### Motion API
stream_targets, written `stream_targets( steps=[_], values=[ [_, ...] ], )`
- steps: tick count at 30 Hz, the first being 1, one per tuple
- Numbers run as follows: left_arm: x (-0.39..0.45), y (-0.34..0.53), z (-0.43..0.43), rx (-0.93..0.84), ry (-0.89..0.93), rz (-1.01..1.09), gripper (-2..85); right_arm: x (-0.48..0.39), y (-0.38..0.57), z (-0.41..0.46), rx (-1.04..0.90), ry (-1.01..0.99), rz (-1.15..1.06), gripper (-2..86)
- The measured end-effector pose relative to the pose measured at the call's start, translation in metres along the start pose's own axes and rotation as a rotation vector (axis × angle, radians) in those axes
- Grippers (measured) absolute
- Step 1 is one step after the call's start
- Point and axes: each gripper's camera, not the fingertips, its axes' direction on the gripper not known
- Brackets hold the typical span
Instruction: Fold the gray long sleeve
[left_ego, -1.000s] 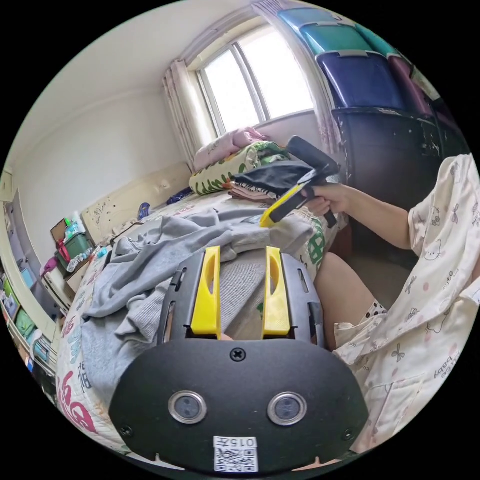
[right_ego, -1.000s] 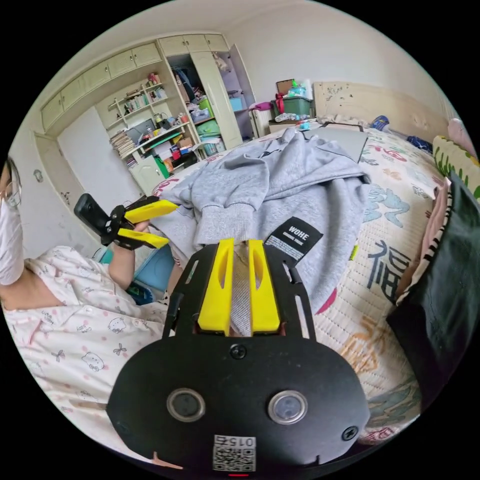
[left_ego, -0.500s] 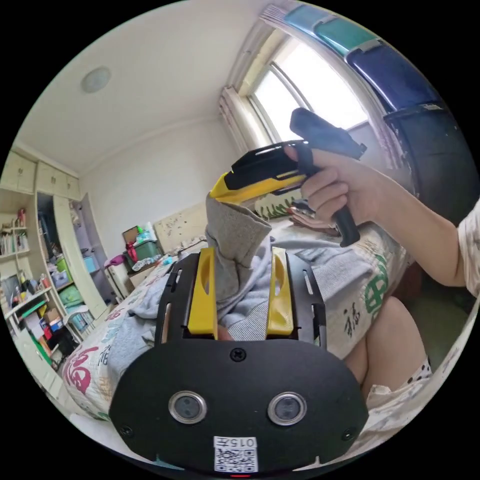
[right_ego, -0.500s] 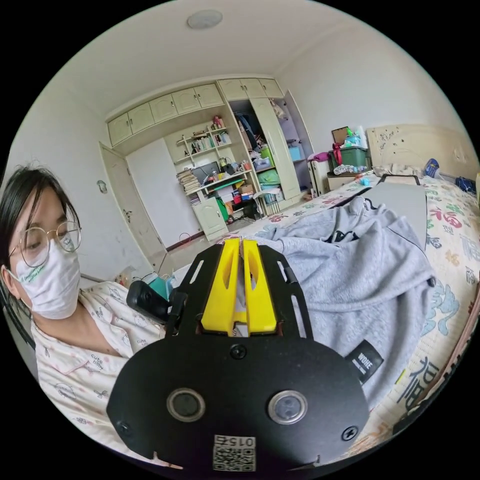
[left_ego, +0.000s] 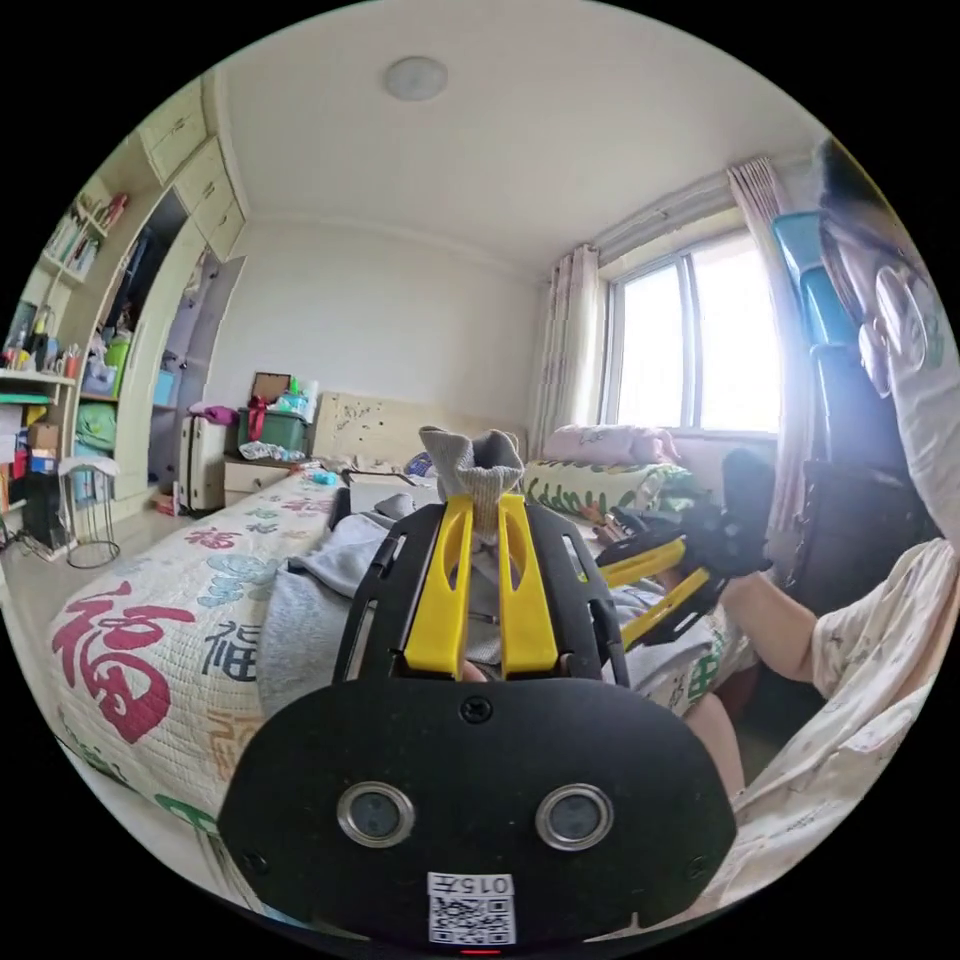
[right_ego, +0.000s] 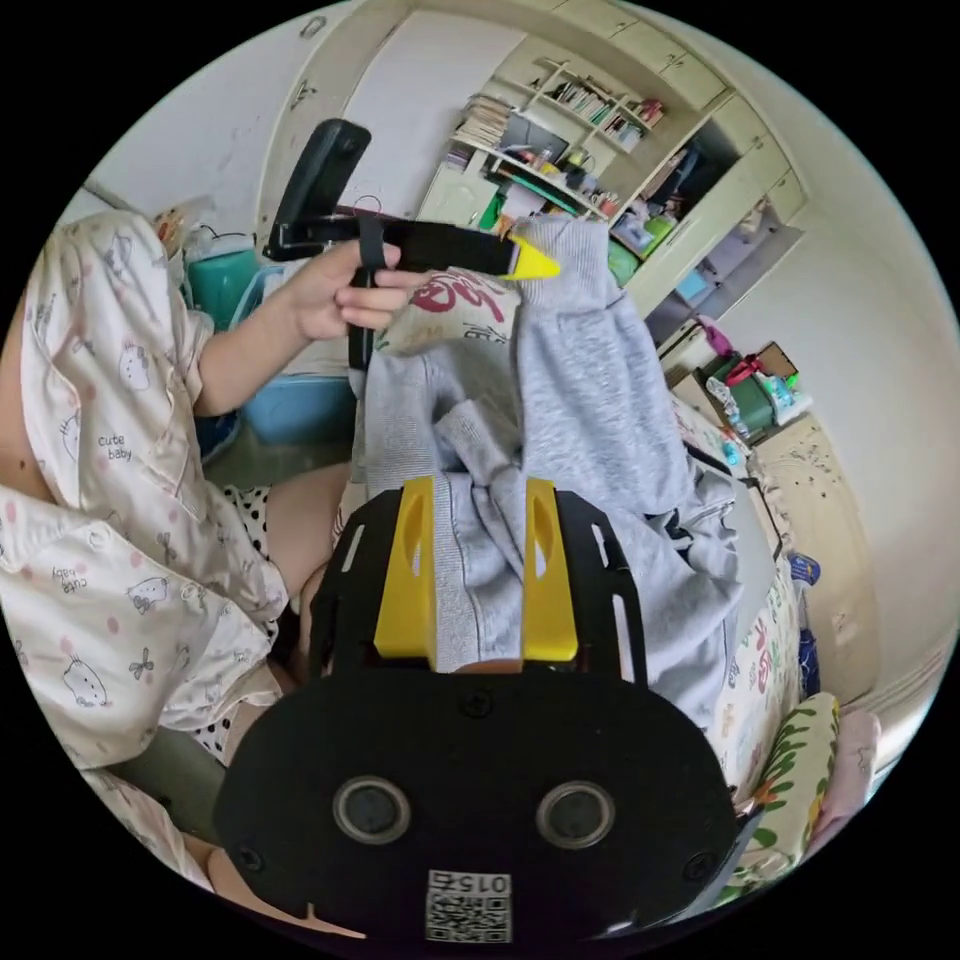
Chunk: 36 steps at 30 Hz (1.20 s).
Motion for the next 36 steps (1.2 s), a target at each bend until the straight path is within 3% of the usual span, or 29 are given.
stream_targets(
  steps=[4, 7, 9, 13, 16, 18, 20, 22, 26, 32, 36],
  values=[
    [-0.018, 0.005, -0.002, -0.052, 0.096, 0.01, 1.9, 0.04, 0.0, 0.059, -0.064, -0.076, 0.088, 6.4],
    [-0.042, -0.009, -0.021, -0.01, -0.012, -0.008, 2.1, 0.089, 0.025, 0.057, -0.022, -0.118, 0.193, 4.2],
    [-0.062, -0.033, -0.042, 0.046, -0.153, 0.043, 2.2, 0.143, 0.06, 0.028, 0.008, 0.012, 0.336, 3.9],
    [-0.171, -0.111, -0.079, 0.18, -0.691, 0.079, 3.4, 0.31, 0.222, -0.109, 0.051, 0.681, 0.913, 3.6],
    [-0.273, -0.134, -0.077, 0.171, -1.123, -0.041, 6.1, 0.374, 0.339, -0.165, -0.159, 1.044, 1.227, 4.3],
    [-0.311, -0.126, -0.075, 0.125, -1.233, -0.157, 9.1, 0.382, 0.387, -0.168, -0.268, 1.123, 1.317, 5.5],
    [-0.303, -0.097, -0.067, 0.156, -1.049, -0.186, 10.9, 0.374, 0.413, -0.153, -0.217, 1.048, 1.305, 6.6],
    [-0.276, -0.083, -0.027, 0.13, -0.896, -0.086, 10.0, 0.372, 0.404, -0.126, -0.148, 0.954, 1.201, 5.8],
    [-0.242, -0.083, 0.148, -0.185, -0.398, 0.046, 8.0, 0.4, 0.331, -0.018, -0.093, 0.663, 0.973, 1.5],
    [-0.213, -0.035, 0.456, -0.636, -0.27, 0.125, 5.5, 0.449, 0.223, 0.196, -0.176, 0.322, 0.744, -0.9],
    [-0.194, -0.005, 0.591, -0.765, -0.272, 0.126, 2.0, 0.497, 0.213, 0.301, -0.316, 0.367, 0.788, -1.0]
  ],
)
